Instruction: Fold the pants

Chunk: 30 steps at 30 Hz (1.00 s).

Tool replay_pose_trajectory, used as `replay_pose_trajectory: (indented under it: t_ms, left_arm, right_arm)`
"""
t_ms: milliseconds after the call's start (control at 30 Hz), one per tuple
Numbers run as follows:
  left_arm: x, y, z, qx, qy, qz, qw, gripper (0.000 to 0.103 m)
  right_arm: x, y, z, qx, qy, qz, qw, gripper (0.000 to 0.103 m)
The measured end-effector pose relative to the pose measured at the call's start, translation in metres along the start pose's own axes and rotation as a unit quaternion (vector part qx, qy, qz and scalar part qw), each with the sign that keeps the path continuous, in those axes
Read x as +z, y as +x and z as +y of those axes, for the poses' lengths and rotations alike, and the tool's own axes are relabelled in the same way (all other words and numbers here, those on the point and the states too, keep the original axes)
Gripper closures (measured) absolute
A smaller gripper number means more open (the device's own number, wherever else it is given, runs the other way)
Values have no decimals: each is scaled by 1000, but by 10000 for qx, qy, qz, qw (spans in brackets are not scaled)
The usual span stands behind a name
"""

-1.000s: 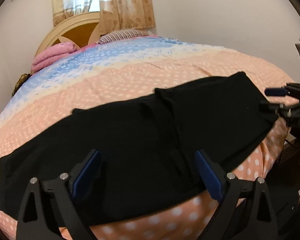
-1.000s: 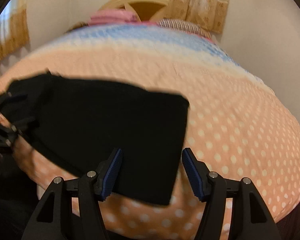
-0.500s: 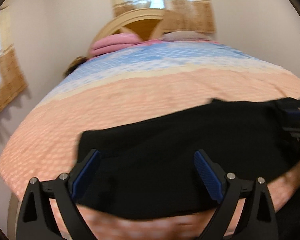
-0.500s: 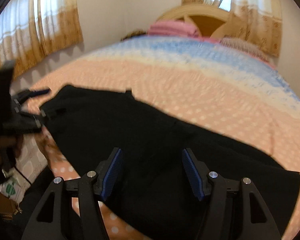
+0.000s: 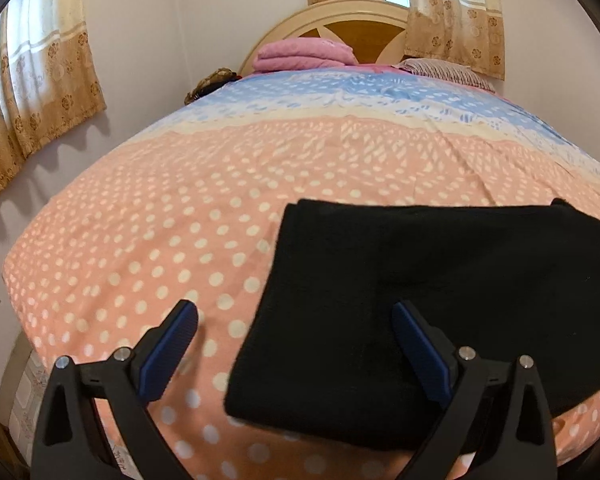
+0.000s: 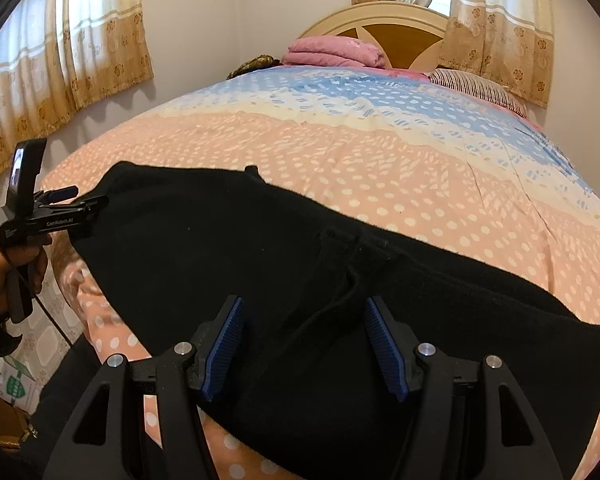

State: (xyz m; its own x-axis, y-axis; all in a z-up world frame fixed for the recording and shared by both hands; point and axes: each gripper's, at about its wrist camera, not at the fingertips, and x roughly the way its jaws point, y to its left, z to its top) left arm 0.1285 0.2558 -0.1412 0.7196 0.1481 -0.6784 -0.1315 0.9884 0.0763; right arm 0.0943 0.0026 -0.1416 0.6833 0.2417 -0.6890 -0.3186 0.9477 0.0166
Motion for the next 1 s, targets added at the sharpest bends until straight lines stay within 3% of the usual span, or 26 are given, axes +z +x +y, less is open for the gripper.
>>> replay_pose_trajectory:
  t_ms: [233, 433, 567, 800, 900, 1000]
  left_arm:
    - [-2, 8, 14, -394, -501, 70, 9979, 0]
    - [-2, 9, 13, -492, -472, 45, 9977, 1]
    - [-3, 1, 10, -789, -290, -26, 9965, 24]
    - [0, 1, 14, -973, -345, 29, 9947, 29]
    - [1, -4, 15, -1038, -295, 42, 9942, 53]
    - [3, -8, 21, -1285, -455, 116, 9906, 67]
  right_arm:
    - [0, -2, -3, 47, 190, -85, 9998, 39]
    - [-5, -4, -4, 60, 309, -133, 9994, 39]
    - [-7, -7, -7, 49, 434, -177, 9989, 39]
    - [-8, -9, -14, 28, 664, -273, 9974, 39]
    - [-10, -12, -19, 5, 780, -320, 9964, 39]
    - [-11, -14, -24, 10, 899, -338, 9954, 39]
